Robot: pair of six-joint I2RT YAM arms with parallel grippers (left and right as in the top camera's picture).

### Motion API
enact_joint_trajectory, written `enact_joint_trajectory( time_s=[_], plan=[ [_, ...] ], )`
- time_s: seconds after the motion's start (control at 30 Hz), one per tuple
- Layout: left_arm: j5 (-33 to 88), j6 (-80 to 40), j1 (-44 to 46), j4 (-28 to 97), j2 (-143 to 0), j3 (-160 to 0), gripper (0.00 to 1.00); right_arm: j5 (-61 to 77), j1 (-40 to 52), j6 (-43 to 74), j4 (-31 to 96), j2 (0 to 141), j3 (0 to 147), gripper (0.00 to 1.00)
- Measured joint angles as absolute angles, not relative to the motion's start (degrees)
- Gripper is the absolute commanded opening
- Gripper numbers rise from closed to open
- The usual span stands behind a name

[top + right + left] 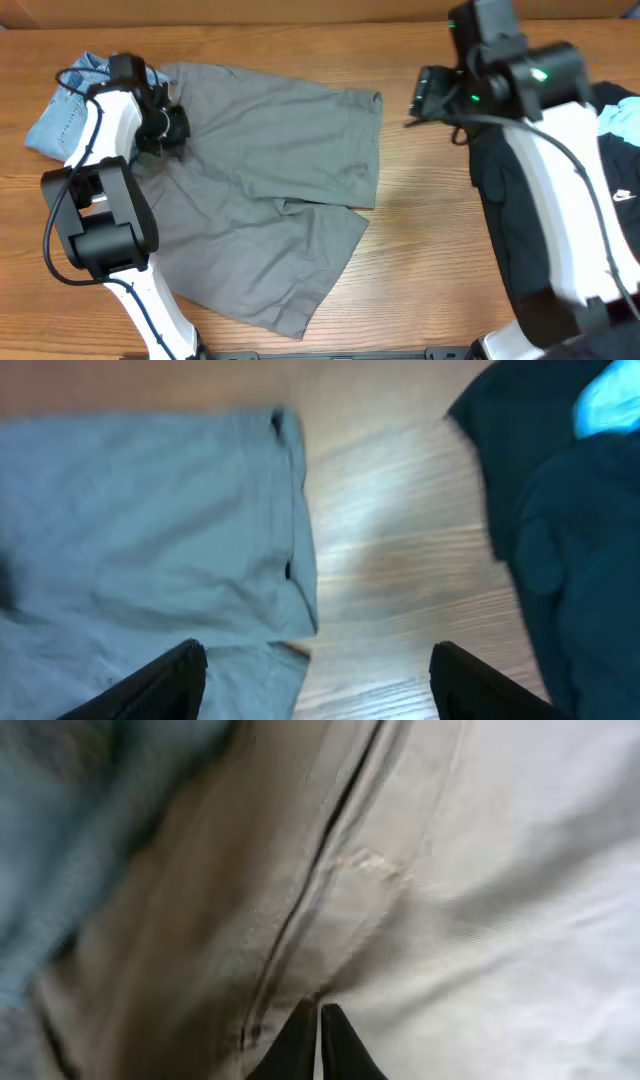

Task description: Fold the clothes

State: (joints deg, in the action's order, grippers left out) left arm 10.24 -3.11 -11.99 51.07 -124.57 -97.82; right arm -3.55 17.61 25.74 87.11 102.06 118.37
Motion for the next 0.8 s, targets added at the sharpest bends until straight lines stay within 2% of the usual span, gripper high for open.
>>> enact_joint_trajectory(
  time_s=[0.13, 0.33, 0.47, 0.57, 0.63, 0.67, 0.8],
  plan=[
    [11.6, -2.9, -11.2, 55.5, -120.1, -104.5, 0.31, 2.3, 17.6, 21.8, 87.0, 112.6, 116.8, 0.72],
    [12.3, -2.9, -11.2, 60.9, -105.8, -109.1, 0.37, 6.7, 17.6, 16.9, 83.4, 122.7, 112.8, 0.71],
    [12.7, -2.9, -11.2, 64.8, -94.5, -110.1, 0.41, 11.2, 17.8, 12.6, 74.7, 126.0, 105.9, 0.72],
    [12.9, -2.9, -11.2, 68.6, -90.4, -110.1, 0.43, 13.6, 18.0, 11.1, 67.5, 126.0, 100.3, 0.56],
    [12.9, -2.9, -11.2, 70.5, -88.8, -110.1, 0.45, 16.2, 18.1, 10.0, 63.8, 126.1, 96.3, 0.35],
    [12.9, -2.8, -11.2, 71.7, -88.3, -110.1, 0.45, 17.6, 18.1, 9.7, 62.4, 126.2, 94.7, 0.27],
    [12.9, -2.6, -11.2, 74.3, -88.1, -110.1, 0.45, 22.0, 18.0, 8.0, 58.5, 126.2, 91.3, 0.04]
  ],
)
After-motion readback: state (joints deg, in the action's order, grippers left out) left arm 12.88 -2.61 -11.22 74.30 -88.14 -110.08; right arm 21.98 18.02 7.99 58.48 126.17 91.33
